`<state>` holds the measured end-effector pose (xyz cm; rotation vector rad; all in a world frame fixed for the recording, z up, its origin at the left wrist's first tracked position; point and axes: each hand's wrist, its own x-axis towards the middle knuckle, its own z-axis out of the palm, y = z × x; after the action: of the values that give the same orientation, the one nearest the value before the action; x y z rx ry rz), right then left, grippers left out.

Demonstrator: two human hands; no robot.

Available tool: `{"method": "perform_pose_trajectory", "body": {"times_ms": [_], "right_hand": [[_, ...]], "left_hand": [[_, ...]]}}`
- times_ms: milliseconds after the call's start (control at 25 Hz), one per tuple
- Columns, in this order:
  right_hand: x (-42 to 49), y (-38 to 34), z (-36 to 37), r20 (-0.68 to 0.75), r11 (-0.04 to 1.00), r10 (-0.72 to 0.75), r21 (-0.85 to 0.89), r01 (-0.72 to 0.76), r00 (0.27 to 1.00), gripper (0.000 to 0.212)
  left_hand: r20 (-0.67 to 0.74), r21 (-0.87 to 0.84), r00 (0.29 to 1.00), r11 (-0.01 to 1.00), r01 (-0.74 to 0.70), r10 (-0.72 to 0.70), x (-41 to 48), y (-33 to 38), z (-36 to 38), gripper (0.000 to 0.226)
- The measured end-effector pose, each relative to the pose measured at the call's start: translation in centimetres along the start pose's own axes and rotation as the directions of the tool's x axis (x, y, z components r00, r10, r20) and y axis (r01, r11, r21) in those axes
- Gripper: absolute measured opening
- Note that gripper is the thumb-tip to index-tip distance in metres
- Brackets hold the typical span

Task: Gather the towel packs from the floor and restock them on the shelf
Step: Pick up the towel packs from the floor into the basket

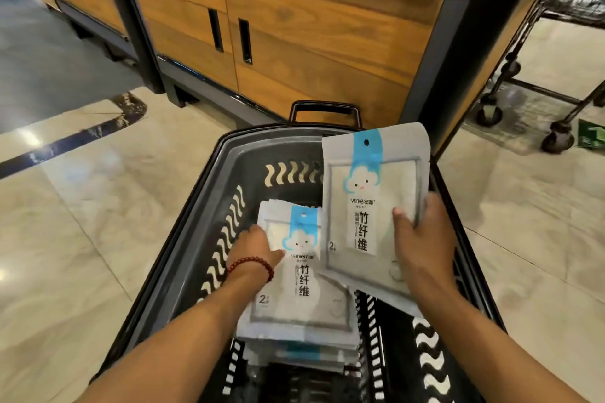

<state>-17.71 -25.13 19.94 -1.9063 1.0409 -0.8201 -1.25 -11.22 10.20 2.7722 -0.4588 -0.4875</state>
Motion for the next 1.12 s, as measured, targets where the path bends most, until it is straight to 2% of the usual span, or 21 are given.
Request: {"method": "perform_pose_trajectory", "body": {"times_ms": [40,120,160,200,240,280,360,440,520,640,760,840,960,1120], "right_hand": [[0.0,-0.2,0.1,0.000,0.999,0.017,0.031,-0.017,1.000,0.009],[-0.1,-0.5,0.9,-0.003,0.994,0.073,0.087,-0.073,0.997,0.010],[-0.2,-0.5,1.7,0.009,0.988,0.112,0.102,-0.112,0.994,0.012],[-0.6,-0.3,2.7,0.032,0.983,0.146,0.109,-0.149,0.989,0.014],[-1.2,-0.1,3.9,0.063,0.977,0.170,0.118,-0.176,0.983,0.016],[-1.9,0.3,5.1,0.097,0.971,0.188,0.133,-0.199,0.977,0.017],[-3.1,1.1,7.6,0.153,0.947,0.252,0.166,-0.276,0.956,0.018],[-3.7,2.2,9.7,0.169,0.927,0.320,0.148,-0.345,0.932,0.017],[-3.6,3.6,11.2,0.154,0.932,0.348,0.053,-0.360,0.925,0.020],[-3.3,5.4,12.4,0.140,0.939,0.317,-0.186,-0.290,0.938,0.027],[-3.6,6.0,12.9,0.155,0.869,0.297,-0.453,-0.200,0.942,0.035],[-3.7,5.6,12.6,0.187,0.817,0.272,-0.562,-0.125,0.944,0.035],[-3.6,4.5,10.8,0.337,0.791,0.250,-0.612,0.009,0.908,0.029],[-4.8,2.2,4.0,0.563,0.787,0.213,-0.583,0.202,0.799,0.031]], "left_hand": [[-0.040,0.116,0.992,0.987,-0.110,0.116,-0.6,0.2,-1.6,0.048],[-0.144,0.304,0.924,0.904,-0.300,0.355,-2.2,0.3,-5.5,0.037],[-0.201,0.413,0.872,0.846,-0.338,0.446,-3.0,0.0,-7.4,0.037],[-0.238,0.522,0.837,0.791,-0.318,0.493,-3.8,-0.7,-8.9,0.041],[-0.253,0.600,0.841,0.760,-0.251,0.477,-4.5,-1.6,-10.2,0.051],[-0.251,0.614,0.884,0.771,-0.170,0.395,-5.0,-2.6,-11.0,0.063],[-0.177,0.451,0.973,0.891,-0.054,0.149,-5.4,-4.4,-11.6,0.083],[-0.074,0.271,0.997,0.962,-0.015,0.036,-4.9,-5.2,-11.1,0.084],[-0.077,0.193,0.995,0.980,-0.041,0.057,-4.3,-5.5,-10.5,0.070],[-0.148,0.149,0.985,0.986,-0.073,0.095,-4.2,-5.5,-10.4,0.052],[-0.172,0.145,0.980,0.986,-0.078,0.103,-4.1,-5.7,-10.3,0.049],[-0.179,0.160,0.978,0.984,-0.081,0.109,-4.4,-5.7,-10.3,0.050],[-0.172,0.188,0.980,0.980,-0.070,0.103,-4.6,-5.8,-10.5,0.054],[-0.061,0.217,0.996,0.975,-0.050,0.065,-7.1,-5.3,-11.6,0.067]]}}
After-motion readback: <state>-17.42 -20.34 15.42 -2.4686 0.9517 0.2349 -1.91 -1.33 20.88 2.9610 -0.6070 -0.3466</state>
